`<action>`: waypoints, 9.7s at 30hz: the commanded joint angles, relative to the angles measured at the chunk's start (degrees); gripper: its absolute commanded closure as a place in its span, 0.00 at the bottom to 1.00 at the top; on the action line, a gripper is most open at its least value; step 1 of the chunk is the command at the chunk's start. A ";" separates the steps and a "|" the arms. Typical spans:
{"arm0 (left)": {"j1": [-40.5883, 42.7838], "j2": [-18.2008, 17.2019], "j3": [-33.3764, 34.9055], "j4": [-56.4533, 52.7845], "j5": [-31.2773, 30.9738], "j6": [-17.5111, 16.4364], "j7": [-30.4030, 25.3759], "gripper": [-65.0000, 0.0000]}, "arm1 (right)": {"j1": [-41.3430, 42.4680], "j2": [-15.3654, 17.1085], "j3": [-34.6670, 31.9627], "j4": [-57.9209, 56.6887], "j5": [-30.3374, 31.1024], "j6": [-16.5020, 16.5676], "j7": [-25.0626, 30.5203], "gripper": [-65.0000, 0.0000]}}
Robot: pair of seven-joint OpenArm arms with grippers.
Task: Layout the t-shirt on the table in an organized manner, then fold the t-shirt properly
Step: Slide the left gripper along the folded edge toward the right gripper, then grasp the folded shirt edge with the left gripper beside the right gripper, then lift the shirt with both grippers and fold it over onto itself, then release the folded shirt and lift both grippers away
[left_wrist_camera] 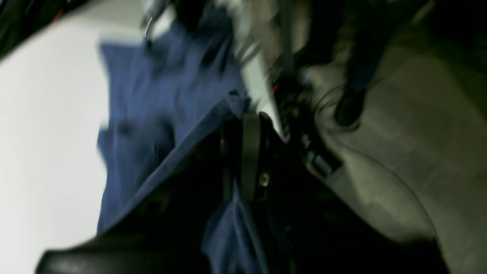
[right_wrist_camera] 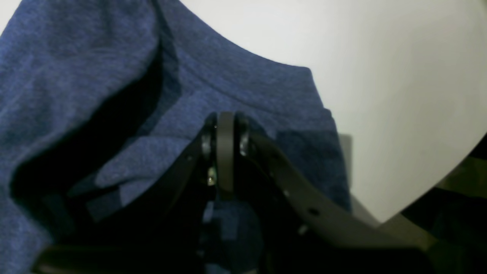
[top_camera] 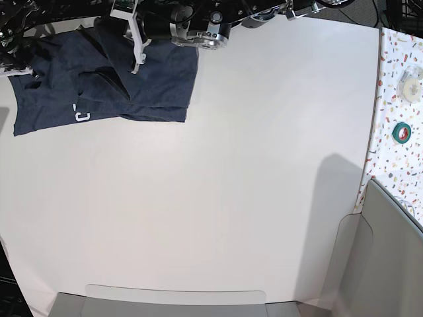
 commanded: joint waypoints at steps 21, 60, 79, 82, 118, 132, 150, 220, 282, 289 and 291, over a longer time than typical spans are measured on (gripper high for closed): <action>-2.65 3.75 0.22 -8.25 -1.90 8.15 -1.22 1.00 | 0.70 -1.07 0.22 0.80 0.10 0.38 0.97 1.00; -4.05 3.31 0.31 -8.86 -1.99 16.68 -0.69 0.61 | 0.96 -1.33 0.40 1.16 0.28 0.38 0.97 1.00; 3.95 2.79 -12.08 -6.40 -1.90 16.68 -0.60 0.62 | 2.72 6.76 0.93 8.01 6.43 0.47 0.71 0.71; 3.95 1.82 -12.08 -6.40 -1.90 16.68 2.21 0.62 | 1.66 10.89 3.48 6.52 12.94 0.56 0.62 0.64; 3.86 2.96 -12.26 -8.60 -1.90 16.76 7.31 0.62 | 5.27 26.10 -4.08 -29.26 30.26 24.78 -7.91 0.46; 3.95 2.96 -12.26 -8.60 -1.99 16.76 7.49 0.62 | 4.83 26.27 -3.91 -29.35 43.45 24.78 -11.69 0.32; 5.00 2.52 -12.26 -8.60 -1.90 16.76 7.57 0.62 | 11.95 24.52 -3.91 -37.44 25.86 24.78 -11.16 0.32; 16.52 -3.63 -40.92 1.95 -1.90 16.68 40.45 1.00 | -3.17 13.88 -19.73 9.60 23.75 24.78 -11.95 1.00; 13.88 -3.10 -40.57 -4.56 -1.90 16.68 39.93 1.00 | 10.28 1.13 -83.73 20.94 -3.41 24.78 -16.61 0.42; 13.88 -3.10 -40.57 -4.73 -1.90 16.68 39.93 1.00 | 15.55 -3.27 -83.64 20.94 1.95 24.78 -16.61 0.37; 13.88 -3.10 -40.57 -4.73 -1.90 16.68 39.93 1.00 | 17.14 -5.29 -83.38 20.94 2.83 24.78 -16.61 0.37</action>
